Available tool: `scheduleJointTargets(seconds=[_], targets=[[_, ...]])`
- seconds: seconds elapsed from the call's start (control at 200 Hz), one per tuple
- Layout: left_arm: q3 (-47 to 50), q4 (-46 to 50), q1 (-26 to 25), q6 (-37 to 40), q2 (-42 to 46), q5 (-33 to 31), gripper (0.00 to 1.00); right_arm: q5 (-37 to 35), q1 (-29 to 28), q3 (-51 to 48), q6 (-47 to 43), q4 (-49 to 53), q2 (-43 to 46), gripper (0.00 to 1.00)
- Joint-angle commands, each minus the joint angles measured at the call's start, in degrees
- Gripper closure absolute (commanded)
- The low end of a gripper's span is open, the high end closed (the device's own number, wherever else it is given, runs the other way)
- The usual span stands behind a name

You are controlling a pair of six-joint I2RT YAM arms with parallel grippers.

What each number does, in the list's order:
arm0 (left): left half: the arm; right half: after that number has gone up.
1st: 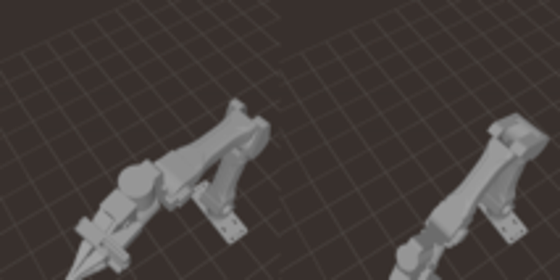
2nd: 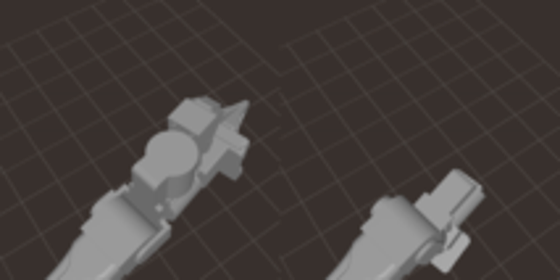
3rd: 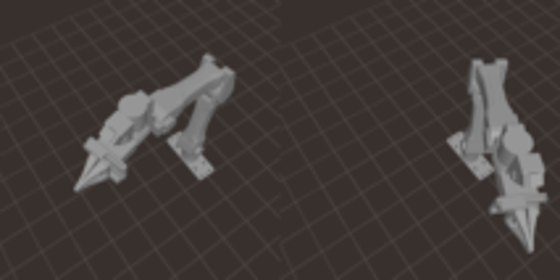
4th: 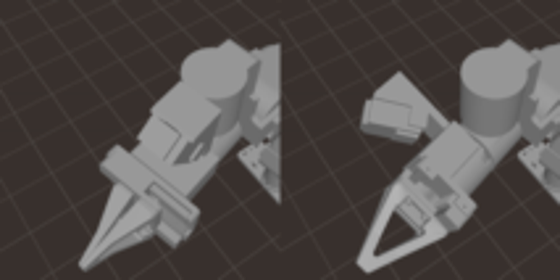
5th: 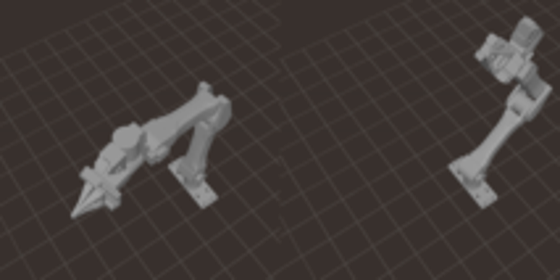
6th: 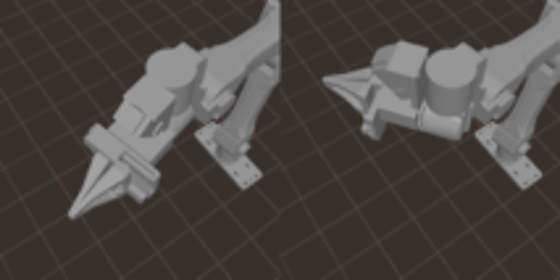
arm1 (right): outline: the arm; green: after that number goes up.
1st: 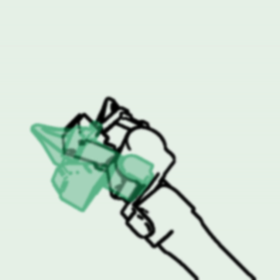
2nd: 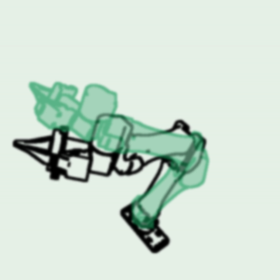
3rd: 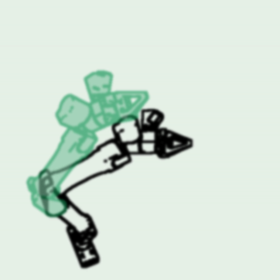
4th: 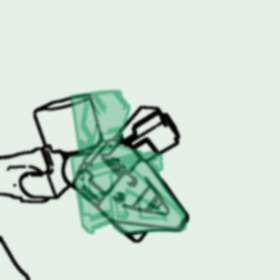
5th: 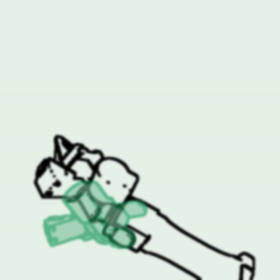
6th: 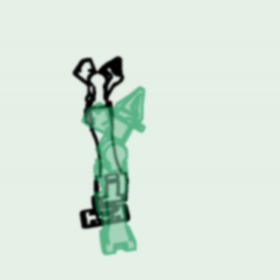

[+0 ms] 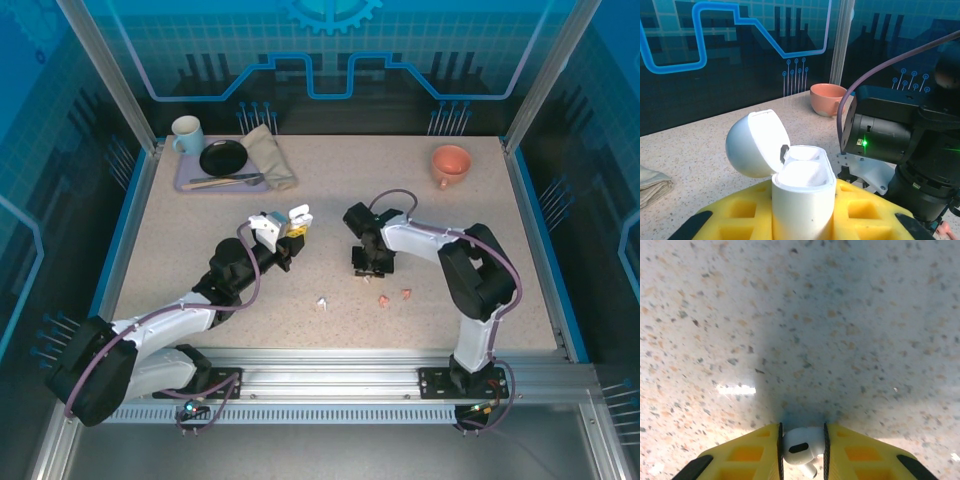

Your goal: Insert wireless bluetooth earbuds into charging case

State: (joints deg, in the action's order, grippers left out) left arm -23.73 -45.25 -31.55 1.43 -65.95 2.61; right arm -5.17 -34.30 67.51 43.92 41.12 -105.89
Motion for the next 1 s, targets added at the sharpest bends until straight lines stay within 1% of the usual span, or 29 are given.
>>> scheduleJointTargets(seconds=[0.0, 0.285, 0.6, 0.8, 0.995], targets=[[-2.2, -0.6, 0.4, -0.7, 0.3, 1.6, 1.0, -1.3, 0.8, -1.2, -0.3, -0.6, 4.2, 0.75], [-2.8, 0.3, 0.4, -0.6, 0.5, 3.2, 1.0, -1.5, 0.7, -2.3, -0.7, -3.9, 15.5, 0.74], [-4.0, 0.1, 0.4, -1.4, 1.3, 5.7, 1.0, -1.5, 0.6, 1.4, -3.3, -8.2, 29.5, 0.73], [-5.5, -0.7, 0.4, -3.0, 0.4, 6.7, 1.0, -0.3, 0.1, 3.2, -4.5, -16.5, 35.8, 0.72], [-7.9, -2.2, 0.3, -4.8, -1.3, 7.0, 1.0, 0.0, -1.7, 3.8, -5.2, -25.9, 38.8, 0.71]])
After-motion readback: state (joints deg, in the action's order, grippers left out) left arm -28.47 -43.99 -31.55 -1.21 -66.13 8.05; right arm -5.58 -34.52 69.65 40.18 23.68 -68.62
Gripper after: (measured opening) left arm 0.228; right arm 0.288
